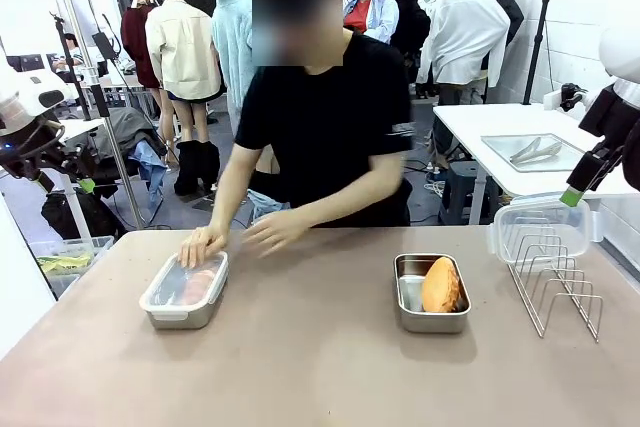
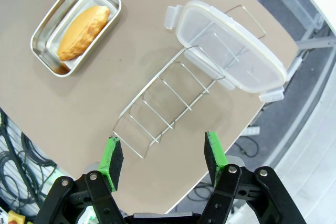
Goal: Place the bread in airtight containers.
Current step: Pick up one Airtight Container lid and hand it to the human.
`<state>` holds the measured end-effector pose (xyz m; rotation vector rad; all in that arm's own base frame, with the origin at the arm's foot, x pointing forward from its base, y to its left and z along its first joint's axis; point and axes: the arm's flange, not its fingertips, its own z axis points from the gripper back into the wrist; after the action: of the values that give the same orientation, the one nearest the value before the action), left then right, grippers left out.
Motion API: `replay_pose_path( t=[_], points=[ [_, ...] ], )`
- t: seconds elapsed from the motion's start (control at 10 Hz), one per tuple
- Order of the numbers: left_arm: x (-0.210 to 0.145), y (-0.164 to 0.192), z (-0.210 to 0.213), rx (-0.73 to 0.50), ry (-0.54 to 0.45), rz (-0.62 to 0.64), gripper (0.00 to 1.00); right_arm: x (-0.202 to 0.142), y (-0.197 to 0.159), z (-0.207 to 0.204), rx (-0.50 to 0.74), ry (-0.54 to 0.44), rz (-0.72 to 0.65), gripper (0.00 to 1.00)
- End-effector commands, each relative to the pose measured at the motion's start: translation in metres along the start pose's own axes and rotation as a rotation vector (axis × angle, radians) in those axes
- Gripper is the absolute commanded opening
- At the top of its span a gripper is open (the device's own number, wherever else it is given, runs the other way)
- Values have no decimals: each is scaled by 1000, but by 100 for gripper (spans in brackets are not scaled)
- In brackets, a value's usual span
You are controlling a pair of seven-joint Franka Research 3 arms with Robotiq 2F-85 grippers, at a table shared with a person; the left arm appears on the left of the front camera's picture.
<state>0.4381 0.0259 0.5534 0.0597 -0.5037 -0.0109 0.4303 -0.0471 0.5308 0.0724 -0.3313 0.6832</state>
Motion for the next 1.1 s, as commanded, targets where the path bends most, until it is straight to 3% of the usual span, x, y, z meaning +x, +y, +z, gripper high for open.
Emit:
replay_pose_path(
  t=[0.0,1.0],
  points=[
    [0,0,1,6,-1,18,74,3,-2,3,-5,27,-4,78],
    [0,0,1,6,-1,18,74,3,-2,3,-5,27,-4,78]
  ],
)
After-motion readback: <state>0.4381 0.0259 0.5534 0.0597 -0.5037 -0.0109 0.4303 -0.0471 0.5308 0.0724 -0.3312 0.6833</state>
